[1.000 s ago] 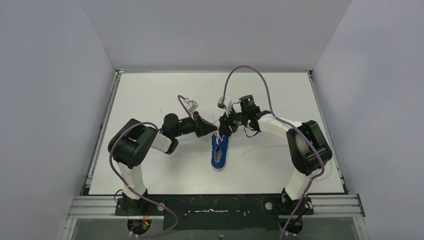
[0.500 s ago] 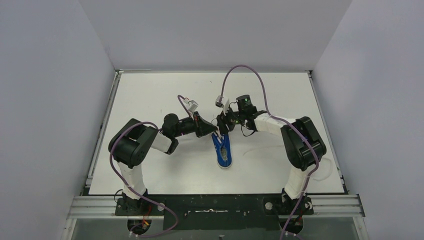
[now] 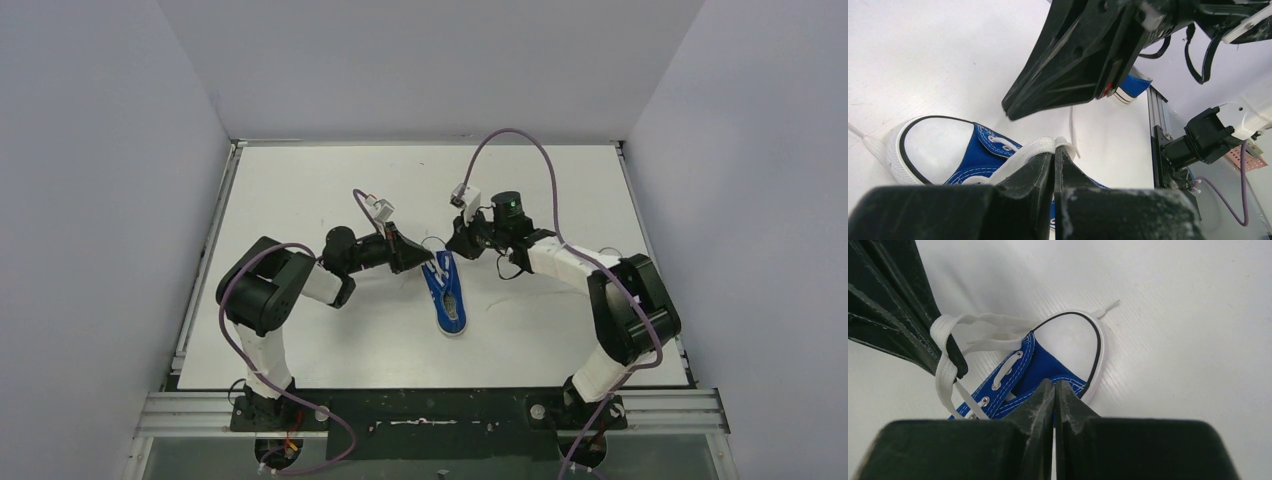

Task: Tie the shoes
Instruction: Move the shoe to the center of the board.

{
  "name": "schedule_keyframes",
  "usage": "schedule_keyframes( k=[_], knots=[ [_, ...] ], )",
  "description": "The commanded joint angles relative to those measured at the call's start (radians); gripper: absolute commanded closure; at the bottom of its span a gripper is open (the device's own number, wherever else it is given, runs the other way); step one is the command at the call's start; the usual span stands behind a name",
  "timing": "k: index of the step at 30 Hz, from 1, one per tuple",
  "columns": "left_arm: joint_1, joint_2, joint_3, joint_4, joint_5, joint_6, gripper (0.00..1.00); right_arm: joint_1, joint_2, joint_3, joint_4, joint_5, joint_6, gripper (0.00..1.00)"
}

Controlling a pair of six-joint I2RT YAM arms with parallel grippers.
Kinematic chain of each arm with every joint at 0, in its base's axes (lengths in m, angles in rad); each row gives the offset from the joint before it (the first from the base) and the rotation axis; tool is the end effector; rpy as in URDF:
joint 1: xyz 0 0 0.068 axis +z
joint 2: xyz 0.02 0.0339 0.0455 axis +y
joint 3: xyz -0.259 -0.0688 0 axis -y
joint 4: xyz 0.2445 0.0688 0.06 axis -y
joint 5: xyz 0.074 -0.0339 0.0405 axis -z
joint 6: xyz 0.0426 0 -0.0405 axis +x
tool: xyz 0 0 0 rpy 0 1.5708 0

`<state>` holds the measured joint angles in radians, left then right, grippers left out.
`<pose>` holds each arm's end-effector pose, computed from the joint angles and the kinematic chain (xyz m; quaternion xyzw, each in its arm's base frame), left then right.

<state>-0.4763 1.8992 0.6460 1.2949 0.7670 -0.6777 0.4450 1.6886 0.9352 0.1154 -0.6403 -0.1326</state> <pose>0.2899 -0.1828 0.1495 0.2041 0.6658 -0.5822 0.4196 0.3110 0.1765 0.1828 -0.3771 0.7724 0.3441 0.3779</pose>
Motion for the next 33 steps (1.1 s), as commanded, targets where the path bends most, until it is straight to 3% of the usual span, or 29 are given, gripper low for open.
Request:
schedule_keyframes(
  k=[1, 2, 4, 6, 17, 24, 31, 33],
  knots=[
    [0.011, 0.006, 0.029, 0.103, 0.028, -0.011, 1.00, -0.027, -0.054, 0.009, 0.037, -0.051, -0.012, 0.92],
    [0.012, 0.006, 0.035, 0.104, 0.040, -0.011, 1.00, -0.028, -0.038, 0.023, 0.028, -0.070, -0.020, 0.73],
    [0.014, 0.007, 0.046, 0.104, 0.066, -0.003, 1.00, -0.028, -0.015, 0.023, 0.106, -0.081, 0.009, 0.48],
    [0.017, 0.011, 0.055, 0.104, 0.079, 0.007, 1.00, -0.030, 0.021, 0.037, 0.166, -0.115, 0.021, 0.40],
    [0.040, 0.065, 0.170, 0.104, 0.182, -0.001, 1.00, -0.038, 0.152, 0.125, 0.198, -0.399, -0.031, 0.40],
    [0.053, 0.082, 0.195, 0.105, 0.200, -0.002, 1.00, 0.002, 0.137, 0.037, 0.308, -0.402, 0.034, 0.40],
    [0.054, 0.103, 0.219, 0.103, 0.226, -0.029, 1.00, 0.018, 0.174, -0.037, 0.551, -0.400, 0.186, 0.40],
    [0.053, 0.112, 0.232, 0.103, 0.242, -0.038, 1.00, 0.019, 0.180, -0.043, 0.558, -0.403, 0.151, 0.40]
  ],
)
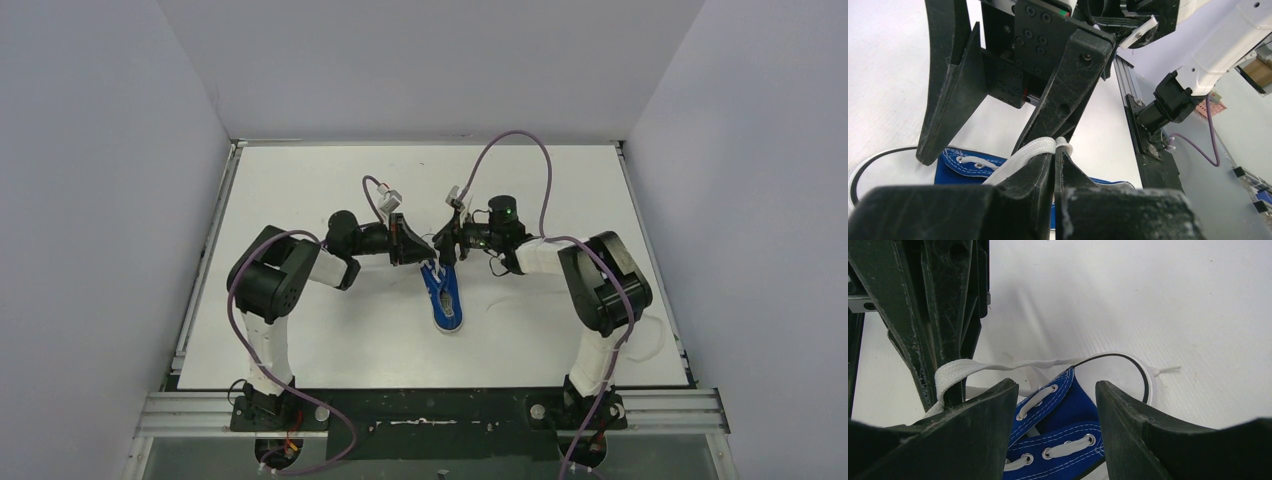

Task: Tie the shoes
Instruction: Move the shoe to the center of the board.

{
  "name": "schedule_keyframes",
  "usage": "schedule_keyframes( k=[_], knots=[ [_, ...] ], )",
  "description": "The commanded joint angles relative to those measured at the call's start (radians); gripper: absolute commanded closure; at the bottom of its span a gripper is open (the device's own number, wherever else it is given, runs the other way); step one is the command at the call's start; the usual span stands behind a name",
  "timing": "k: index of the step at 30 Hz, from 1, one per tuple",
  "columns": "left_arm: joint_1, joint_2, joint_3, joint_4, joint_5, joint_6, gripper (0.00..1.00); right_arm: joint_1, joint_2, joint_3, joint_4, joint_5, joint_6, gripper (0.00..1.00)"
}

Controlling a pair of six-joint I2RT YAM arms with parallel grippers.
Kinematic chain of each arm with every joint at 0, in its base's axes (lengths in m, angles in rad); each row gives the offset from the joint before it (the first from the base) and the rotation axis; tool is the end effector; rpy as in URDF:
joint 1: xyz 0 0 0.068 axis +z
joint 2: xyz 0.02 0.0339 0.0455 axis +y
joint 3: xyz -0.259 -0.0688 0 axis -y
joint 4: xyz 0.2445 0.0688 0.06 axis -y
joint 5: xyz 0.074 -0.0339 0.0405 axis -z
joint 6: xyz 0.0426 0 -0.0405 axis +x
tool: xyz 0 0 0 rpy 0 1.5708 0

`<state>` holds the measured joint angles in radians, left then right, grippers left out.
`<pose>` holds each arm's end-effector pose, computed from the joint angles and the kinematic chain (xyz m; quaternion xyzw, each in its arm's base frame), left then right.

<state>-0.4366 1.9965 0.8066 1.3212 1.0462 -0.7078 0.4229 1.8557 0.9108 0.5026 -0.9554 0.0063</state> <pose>0.3179 -0.1891 0.1572 0.2950 0.6166 -0.6296 0.3693 0.3266 0.1851 0.1569 -0.3957 0.6833 0.4807 0.3813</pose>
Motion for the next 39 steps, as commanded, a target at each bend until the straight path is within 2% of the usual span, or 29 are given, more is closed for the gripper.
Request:
schedule_keyframes(
  k=[1, 3, 6, 9, 12, 13, 18, 22, 24, 31, 39],
  knots=[
    [0.013, 0.017, 0.075, 0.076, -0.029, -0.010, 1.00, 0.041, 0.012, -0.021, 0.160, -0.090, -0.013, 0.40],
    [0.015, 0.023, 0.089, 0.078, -0.011, -0.009, 1.00, 0.045, 0.018, -0.004, 0.136, -0.105, -0.052, 0.40],
    [0.033, 0.033, 0.117, 0.079, 0.017, 0.001, 1.00, 0.033, 0.015, 0.037, -0.013, -0.086, -0.150, 0.41],
    [0.068, 0.031, 0.123, 0.079, 0.000, 0.023, 1.00, 0.000, -0.002, 0.051, -0.060, -0.089, -0.172, 0.41],
    [0.073, 0.026, 0.139, 0.079, 0.013, 0.032, 1.00, 0.005, -0.020, 0.108, -0.301, -0.104, -0.330, 0.41],
    [0.070, 0.025, 0.142, 0.079, 0.010, 0.030, 1.00, 0.012, -0.028, 0.109, -0.330, -0.104, -0.343, 0.42],
    [0.046, 0.034, 0.140, 0.079, 0.013, 0.029, 1.00, 0.047, -0.024, 0.013, -0.054, -0.090, -0.129, 0.41],
    [0.027, 0.053, 0.125, 0.079, 0.012, 0.029, 1.00, 0.056, 0.053, -0.022, 0.298, -0.035, 0.125, 0.40],
    [0.020, 0.053, 0.114, 0.079, 0.003, 0.030, 1.00, 0.055, 0.081, -0.032, 0.414, 0.009, 0.188, 0.40],
    [0.022, 0.044, 0.098, 0.079, -0.022, 0.022, 1.00, 0.068, 0.115, -0.034, 0.511, 0.102, 0.213, 0.39],
    [0.018, 0.054, 0.095, 0.078, -0.038, -0.002, 1.00, 0.068, 0.095, -0.082, 0.552, 0.272, 0.147, 0.39]
  ],
)
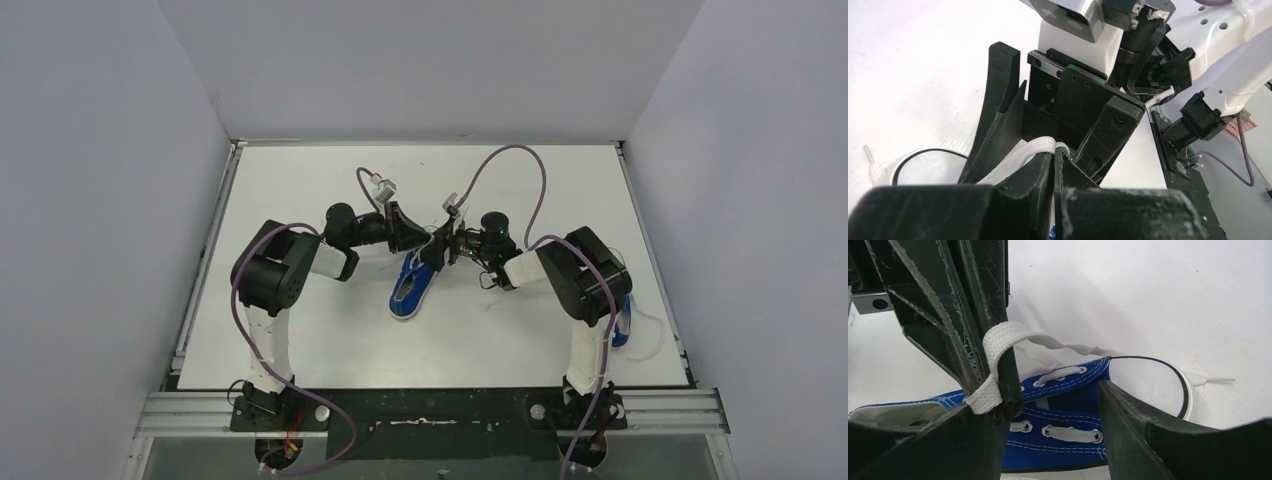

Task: Tie the shoes
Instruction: Move the shoe to the center of the board.

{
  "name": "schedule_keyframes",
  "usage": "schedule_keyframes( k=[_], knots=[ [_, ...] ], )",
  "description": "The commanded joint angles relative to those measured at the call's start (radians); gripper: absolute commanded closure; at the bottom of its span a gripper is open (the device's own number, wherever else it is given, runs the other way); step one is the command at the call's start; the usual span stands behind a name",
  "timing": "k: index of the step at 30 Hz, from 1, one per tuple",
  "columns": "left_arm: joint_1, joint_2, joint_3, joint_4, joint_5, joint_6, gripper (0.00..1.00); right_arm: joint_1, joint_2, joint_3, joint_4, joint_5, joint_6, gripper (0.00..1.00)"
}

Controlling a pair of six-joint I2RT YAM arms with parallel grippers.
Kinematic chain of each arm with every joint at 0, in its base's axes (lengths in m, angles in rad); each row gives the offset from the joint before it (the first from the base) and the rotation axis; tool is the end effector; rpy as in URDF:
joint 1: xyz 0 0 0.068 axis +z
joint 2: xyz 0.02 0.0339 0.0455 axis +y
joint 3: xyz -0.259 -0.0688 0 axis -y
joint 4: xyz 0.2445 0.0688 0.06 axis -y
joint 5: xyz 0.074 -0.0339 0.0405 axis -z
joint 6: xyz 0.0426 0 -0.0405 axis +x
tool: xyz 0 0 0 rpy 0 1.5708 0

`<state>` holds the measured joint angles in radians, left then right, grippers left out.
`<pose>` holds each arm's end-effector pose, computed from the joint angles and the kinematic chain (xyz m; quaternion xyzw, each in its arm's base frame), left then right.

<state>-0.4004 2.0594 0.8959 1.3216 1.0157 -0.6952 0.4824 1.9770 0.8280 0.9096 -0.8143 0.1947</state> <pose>0.3439 -0.1849 0.1566 0.2826 0.6153 -0.6156 0.4031 0.3200 0.2026 0.1284 -0.3456 0.6797 0.4821 0.4315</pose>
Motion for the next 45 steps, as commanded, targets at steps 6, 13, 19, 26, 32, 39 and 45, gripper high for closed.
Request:
schedule_keyframes(
  k=[6, 13, 19, 26, 32, 39, 45],
  knots=[
    [-0.019, -0.010, -0.004, 0.077, -0.037, -0.027, 1.00, -0.004, -0.012, -0.009, 0.231, 0.157, -0.048, 0.43],
    [-0.010, -0.016, -0.011, 0.074, -0.080, -0.041, 1.00, -0.048, -0.020, -0.062, 0.359, 0.189, 0.015, 0.45],
    [0.000, -0.029, 0.013, 0.073, -0.086, -0.081, 1.00, -0.102, -0.056, -0.084, 0.294, 0.056, -0.050, 0.45],
    [-0.009, -0.026, 0.059, 0.074, -0.089, -0.126, 1.00, -0.082, 0.009, -0.046, 0.391, -0.008, -0.024, 0.46],
    [-0.008, -0.007, 0.076, 0.074, -0.058, -0.144, 1.00, -0.050, 0.064, 0.001, 0.469, -0.015, 0.001, 0.51],
    [0.004, 0.027, 0.101, 0.077, -0.043, -0.140, 1.00, -0.053, 0.045, -0.055, 0.481, -0.023, 0.010, 0.52],
    [0.011, 0.072, 0.171, 0.079, 0.006, -0.106, 1.00, -0.069, 0.054, -0.051, 0.470, -0.084, 0.005, 0.52]
  ],
)
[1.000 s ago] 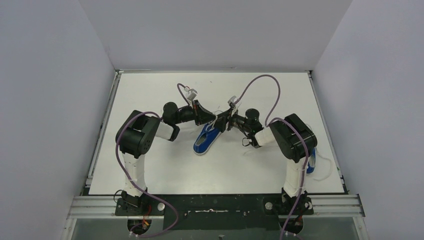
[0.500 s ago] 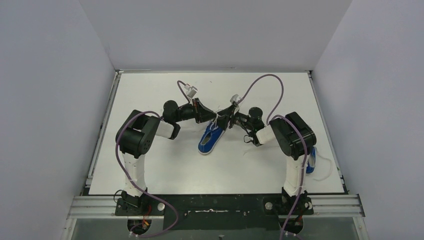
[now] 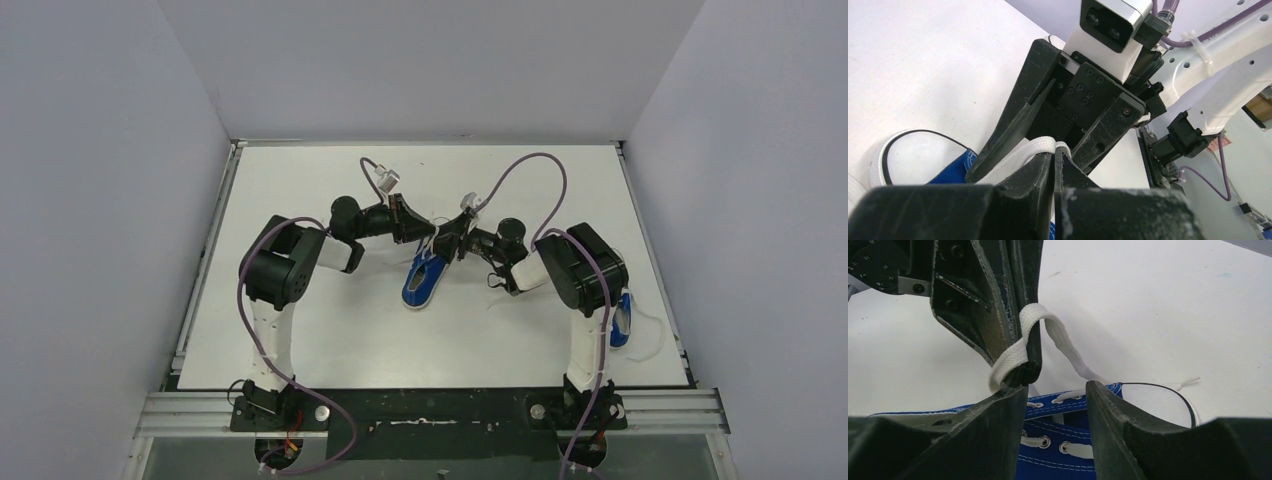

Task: Tie the shoes
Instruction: Move the shoe to the center of the board.

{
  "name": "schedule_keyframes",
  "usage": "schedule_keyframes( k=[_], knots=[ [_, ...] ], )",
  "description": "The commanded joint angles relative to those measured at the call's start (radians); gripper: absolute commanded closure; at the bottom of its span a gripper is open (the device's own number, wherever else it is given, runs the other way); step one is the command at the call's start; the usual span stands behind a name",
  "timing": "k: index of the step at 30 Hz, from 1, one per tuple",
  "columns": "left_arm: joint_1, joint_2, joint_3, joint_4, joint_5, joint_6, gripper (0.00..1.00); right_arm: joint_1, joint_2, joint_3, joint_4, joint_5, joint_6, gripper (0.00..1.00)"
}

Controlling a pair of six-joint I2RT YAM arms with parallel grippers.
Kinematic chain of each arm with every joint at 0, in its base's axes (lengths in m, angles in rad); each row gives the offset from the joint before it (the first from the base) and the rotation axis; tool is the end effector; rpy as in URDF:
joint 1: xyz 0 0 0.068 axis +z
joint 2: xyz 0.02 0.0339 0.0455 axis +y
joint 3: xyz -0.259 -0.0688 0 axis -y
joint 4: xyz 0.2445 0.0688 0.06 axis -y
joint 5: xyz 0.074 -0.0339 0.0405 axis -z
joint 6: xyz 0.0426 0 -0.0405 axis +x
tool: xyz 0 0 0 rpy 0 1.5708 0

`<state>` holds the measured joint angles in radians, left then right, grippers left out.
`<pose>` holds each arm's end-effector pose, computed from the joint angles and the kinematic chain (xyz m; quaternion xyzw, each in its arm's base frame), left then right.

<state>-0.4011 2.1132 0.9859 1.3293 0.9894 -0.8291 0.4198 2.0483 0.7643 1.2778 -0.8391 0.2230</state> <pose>0.3619 -0.1922 0.1598 0.2413 0.6218 -0.6386 0.3837 0.3233 0.1790 0.1254 -0.3494 0.6164 0.4775 0.5195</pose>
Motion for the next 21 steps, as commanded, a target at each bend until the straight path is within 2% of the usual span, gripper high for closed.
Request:
schedule_keyframes(
  k=[1, 10, 21],
  knots=[
    [0.012, 0.029, 0.098, 0.071, 0.051, 0.032, 1.00, -0.007, -0.014, 0.017, 0.102, -0.065, -0.021, 0.53],
    [0.030, 0.079, 0.202, 0.071, 0.131, 0.061, 1.00, -0.009, 0.000, 0.039, 0.103, -0.062, 0.001, 0.52],
    [0.025, 0.110, 0.203, 0.071, 0.146, 0.115, 1.00, -0.016, 0.040, 0.073, 0.153, -0.063, 0.065, 0.49]
  ],
)
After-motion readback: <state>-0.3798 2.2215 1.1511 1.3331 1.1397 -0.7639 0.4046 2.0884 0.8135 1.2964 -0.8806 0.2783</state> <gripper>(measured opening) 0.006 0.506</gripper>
